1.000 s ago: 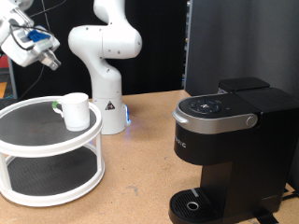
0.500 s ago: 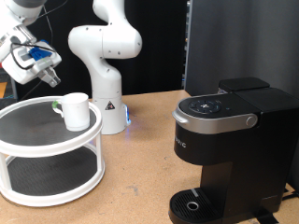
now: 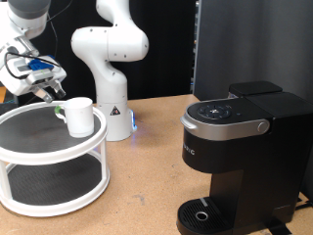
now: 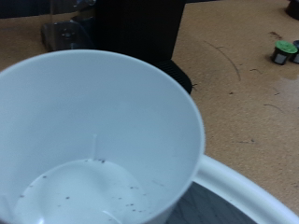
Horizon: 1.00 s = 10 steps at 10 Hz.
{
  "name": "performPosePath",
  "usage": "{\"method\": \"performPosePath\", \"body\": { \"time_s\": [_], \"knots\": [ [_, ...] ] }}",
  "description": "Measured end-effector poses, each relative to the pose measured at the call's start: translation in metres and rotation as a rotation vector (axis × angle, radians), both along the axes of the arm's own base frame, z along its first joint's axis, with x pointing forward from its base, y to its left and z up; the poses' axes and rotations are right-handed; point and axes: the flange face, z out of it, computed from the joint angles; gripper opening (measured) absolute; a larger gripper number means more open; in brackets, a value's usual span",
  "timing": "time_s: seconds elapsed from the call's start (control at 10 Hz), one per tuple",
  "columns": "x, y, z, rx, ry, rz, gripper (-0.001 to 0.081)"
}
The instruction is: Make a cup of coffee with the keurig machine
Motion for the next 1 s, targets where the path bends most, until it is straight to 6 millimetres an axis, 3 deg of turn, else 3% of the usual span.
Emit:
{"method": "performPosePath", "body": {
  "time_s": [0.1, 0.3, 0.4, 1.0],
  "knots": [
    [0.001, -0.001, -0.003, 0.003, -0.012, -0.009, 0.0382],
    [0.002, 0.0, -0.011, 0.01, -0.006, -0.003, 0.0672],
    [0.003, 0.002, -0.016, 0.014, 0.005, 0.005, 0.0764],
    [0.001, 0.008, -0.032, 0.016, 0.02, 0.045, 0.0803]
  ]
}}
